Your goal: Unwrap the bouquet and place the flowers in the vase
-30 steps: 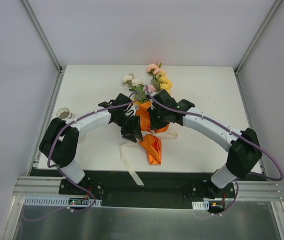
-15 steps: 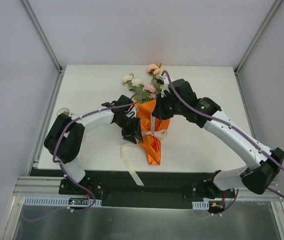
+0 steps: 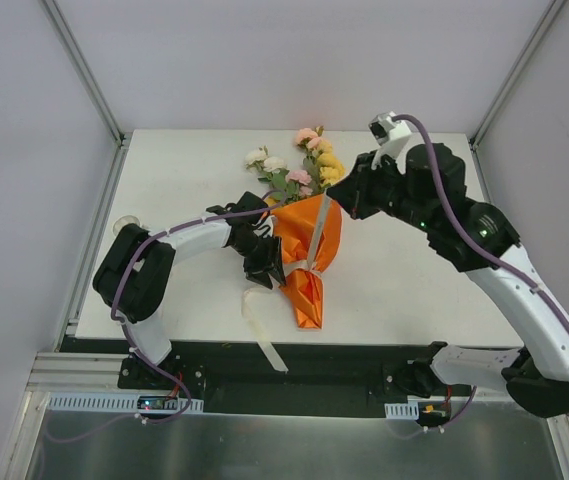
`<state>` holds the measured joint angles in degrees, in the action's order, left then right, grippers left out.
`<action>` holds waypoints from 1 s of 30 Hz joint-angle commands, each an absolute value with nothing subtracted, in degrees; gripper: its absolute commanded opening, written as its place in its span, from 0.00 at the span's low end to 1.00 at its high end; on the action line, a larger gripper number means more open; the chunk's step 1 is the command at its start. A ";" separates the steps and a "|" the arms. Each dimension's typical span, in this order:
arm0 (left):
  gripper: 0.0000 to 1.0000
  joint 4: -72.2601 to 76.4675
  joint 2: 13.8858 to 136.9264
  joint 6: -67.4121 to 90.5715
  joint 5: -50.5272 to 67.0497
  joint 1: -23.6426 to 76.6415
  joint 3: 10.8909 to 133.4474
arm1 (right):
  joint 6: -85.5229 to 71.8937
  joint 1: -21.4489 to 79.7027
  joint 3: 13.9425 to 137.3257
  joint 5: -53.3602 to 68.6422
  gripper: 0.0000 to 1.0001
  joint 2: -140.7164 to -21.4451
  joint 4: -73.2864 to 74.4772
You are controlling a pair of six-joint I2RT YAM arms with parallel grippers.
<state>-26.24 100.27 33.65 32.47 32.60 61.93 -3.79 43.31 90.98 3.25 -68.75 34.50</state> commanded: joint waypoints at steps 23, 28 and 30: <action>0.72 -34.71 89.05 27.69 24.88 32.78 63.11 | 1.06 39.82 92.64 -24.17 0.01 -58.01 47.54; 0.75 -37.09 83.68 25.85 19.17 32.78 60.12 | 0.35 36.65 90.97 -23.20 0.01 -55.55 48.87; 0.72 -38.05 84.46 24.62 18.11 32.87 59.50 | 0.44 35.86 90.97 -23.47 0.01 -54.94 49.13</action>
<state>-33.58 84.95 28.25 23.18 32.60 61.65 0.67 37.17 90.78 -21.43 -57.34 47.81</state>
